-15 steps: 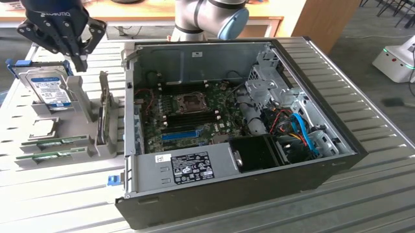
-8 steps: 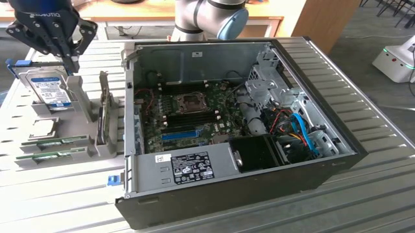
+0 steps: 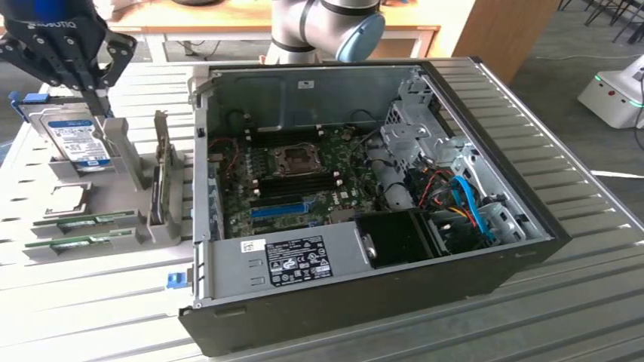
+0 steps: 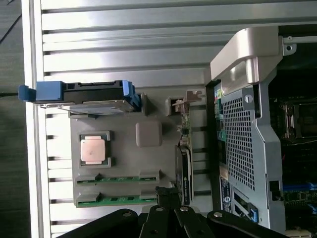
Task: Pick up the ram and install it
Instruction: 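Reach for the ram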
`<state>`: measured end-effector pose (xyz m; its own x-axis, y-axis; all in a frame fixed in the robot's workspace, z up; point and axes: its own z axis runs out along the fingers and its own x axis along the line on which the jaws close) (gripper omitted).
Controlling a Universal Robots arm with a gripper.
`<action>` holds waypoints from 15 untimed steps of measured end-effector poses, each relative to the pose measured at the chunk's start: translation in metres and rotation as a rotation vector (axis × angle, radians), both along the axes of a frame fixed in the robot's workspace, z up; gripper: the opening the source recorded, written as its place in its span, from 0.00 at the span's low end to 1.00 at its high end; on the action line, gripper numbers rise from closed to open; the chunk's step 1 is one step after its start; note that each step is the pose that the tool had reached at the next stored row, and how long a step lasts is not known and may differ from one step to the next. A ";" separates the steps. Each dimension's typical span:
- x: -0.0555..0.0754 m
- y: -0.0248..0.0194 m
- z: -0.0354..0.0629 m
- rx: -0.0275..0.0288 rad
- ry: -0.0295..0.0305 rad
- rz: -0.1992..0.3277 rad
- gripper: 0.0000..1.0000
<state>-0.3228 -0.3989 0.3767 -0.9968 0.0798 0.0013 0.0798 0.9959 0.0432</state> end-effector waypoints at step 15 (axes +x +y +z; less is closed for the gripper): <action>-0.028 0.0001 -0.0036 0.0000 0.0102 -0.002 0.11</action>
<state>-0.3511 -0.3988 0.3731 -0.9966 0.0814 0.0115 0.0818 0.9957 0.0423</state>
